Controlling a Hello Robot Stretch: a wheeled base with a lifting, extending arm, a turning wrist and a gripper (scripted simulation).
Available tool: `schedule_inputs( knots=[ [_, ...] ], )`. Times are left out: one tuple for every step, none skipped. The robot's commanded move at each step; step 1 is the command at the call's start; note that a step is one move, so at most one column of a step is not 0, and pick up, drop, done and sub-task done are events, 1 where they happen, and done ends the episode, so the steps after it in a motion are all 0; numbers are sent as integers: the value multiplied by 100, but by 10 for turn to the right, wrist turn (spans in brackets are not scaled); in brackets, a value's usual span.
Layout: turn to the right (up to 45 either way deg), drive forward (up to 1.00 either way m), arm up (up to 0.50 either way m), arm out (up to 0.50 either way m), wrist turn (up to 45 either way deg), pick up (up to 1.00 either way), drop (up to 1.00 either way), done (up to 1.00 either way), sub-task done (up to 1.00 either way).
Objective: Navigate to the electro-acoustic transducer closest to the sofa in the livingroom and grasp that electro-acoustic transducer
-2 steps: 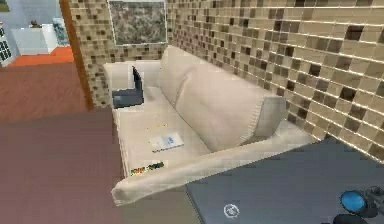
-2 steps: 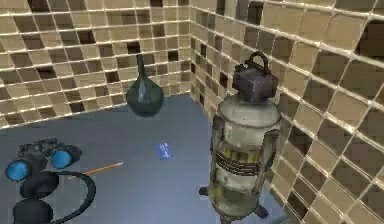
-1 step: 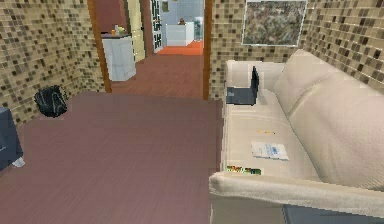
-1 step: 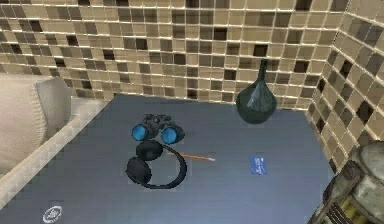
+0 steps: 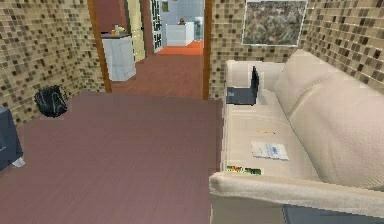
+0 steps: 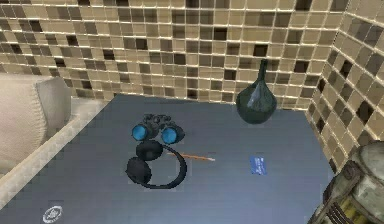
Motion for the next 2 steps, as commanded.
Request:
schedule_inputs(
  knots=[
    [0,0,38,0,0,0,0,0,0],
    [0,0,0,12,0,0,0,0,0]
  ],
)
